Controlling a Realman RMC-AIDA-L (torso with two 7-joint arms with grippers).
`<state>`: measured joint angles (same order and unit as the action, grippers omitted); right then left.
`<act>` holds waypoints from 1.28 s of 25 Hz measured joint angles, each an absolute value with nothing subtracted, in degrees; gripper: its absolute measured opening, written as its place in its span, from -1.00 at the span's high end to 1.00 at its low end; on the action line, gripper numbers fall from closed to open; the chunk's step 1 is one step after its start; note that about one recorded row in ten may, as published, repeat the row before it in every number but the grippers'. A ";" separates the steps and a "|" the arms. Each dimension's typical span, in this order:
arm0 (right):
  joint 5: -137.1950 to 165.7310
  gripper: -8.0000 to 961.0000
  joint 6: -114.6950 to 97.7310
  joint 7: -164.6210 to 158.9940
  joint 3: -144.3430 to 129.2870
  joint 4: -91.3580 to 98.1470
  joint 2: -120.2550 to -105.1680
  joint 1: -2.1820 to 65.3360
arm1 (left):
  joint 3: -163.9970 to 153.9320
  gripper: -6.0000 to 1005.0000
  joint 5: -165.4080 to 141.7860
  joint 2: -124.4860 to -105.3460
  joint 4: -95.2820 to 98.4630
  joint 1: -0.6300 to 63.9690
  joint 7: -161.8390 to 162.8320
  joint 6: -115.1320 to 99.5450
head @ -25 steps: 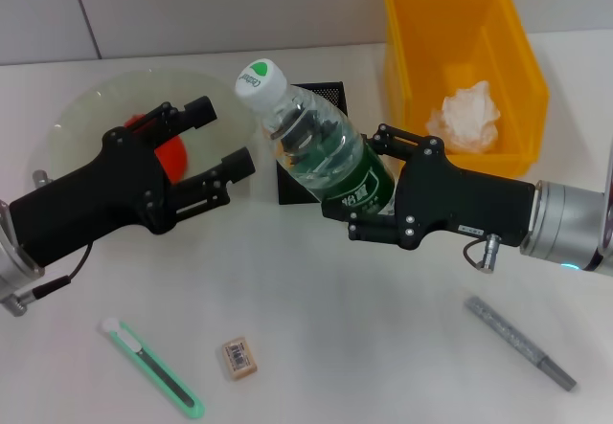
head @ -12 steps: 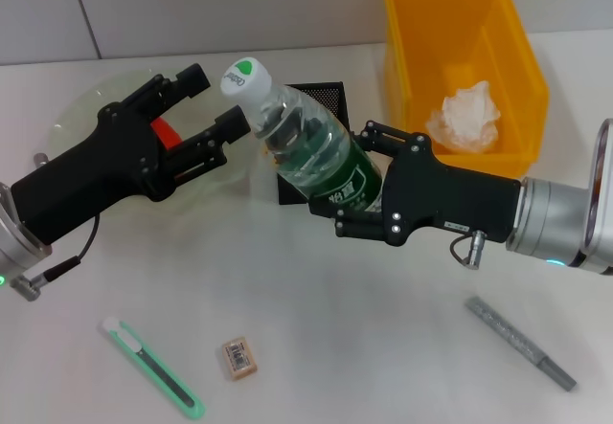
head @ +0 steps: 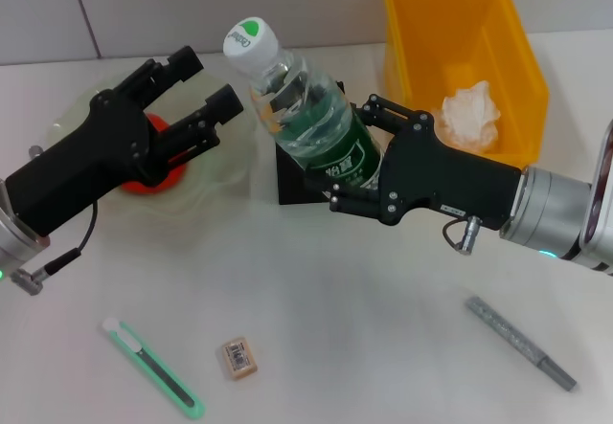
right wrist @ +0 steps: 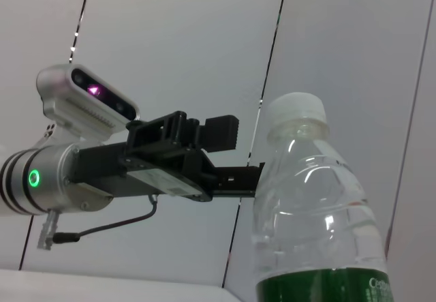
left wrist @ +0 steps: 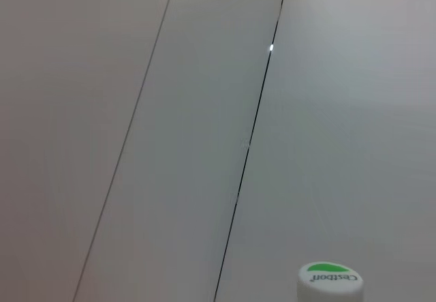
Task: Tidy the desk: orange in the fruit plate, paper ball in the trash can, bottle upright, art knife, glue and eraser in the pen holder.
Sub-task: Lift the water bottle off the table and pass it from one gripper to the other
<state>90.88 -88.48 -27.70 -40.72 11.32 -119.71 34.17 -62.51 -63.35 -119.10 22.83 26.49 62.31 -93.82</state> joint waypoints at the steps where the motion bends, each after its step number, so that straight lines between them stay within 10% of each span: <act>1: 90.88 -0.59 -88.48 -27.70 -40.72 11.32 -119.71 34.17 | -62.51 -0.67 -63.35 -119.10 22.83 26.49 62.31 -93.82; 32: 90.35 -0.59 -88.57 -27.06 -40.82 9.12 -119.76 36.29 | -64.70 -0.67 -58.25 -119.18 13.39 32.98 58.89 -98.30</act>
